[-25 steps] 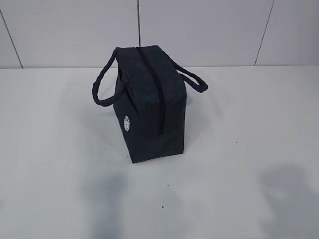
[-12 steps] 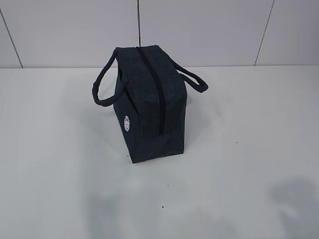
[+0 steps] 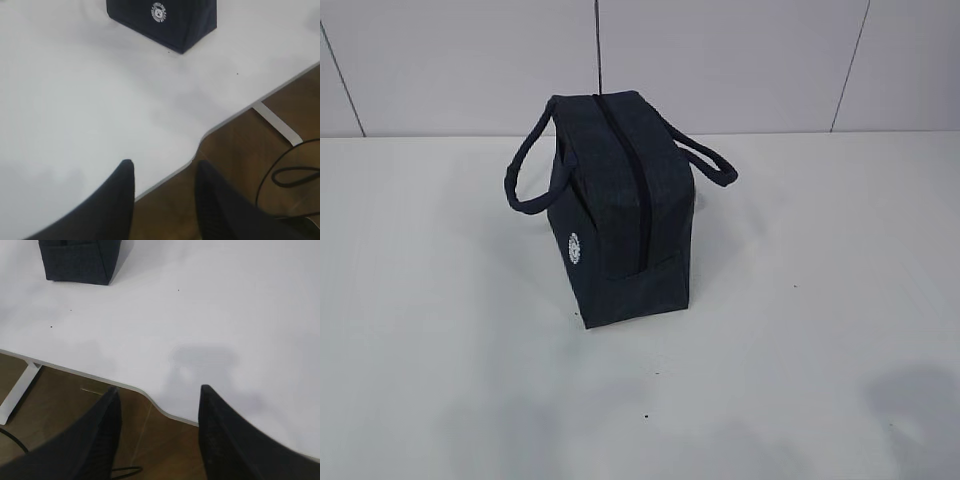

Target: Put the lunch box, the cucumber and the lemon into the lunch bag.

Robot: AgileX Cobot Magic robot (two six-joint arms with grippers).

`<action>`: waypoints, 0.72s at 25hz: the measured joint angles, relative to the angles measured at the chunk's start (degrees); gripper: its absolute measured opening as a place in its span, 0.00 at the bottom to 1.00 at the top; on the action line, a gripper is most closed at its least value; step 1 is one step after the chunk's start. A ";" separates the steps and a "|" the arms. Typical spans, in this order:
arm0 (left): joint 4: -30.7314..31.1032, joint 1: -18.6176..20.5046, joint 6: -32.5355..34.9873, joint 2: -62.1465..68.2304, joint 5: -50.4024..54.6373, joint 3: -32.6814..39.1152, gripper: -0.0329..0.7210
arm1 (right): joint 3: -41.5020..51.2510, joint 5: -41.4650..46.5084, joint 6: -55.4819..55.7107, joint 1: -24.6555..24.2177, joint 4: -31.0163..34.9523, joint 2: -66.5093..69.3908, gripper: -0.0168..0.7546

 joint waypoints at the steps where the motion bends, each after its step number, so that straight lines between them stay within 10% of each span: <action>1: 0.39 0.00 0.00 0.00 -0.89 0.14 0.40 | 0.00 -0.03 0.00 0.00 0.00 0.00 0.51; 18: 1.18 0.00 0.00 0.00 -4.84 1.92 0.36 | 0.00 -0.37 0.11 0.00 -0.11 0.00 0.51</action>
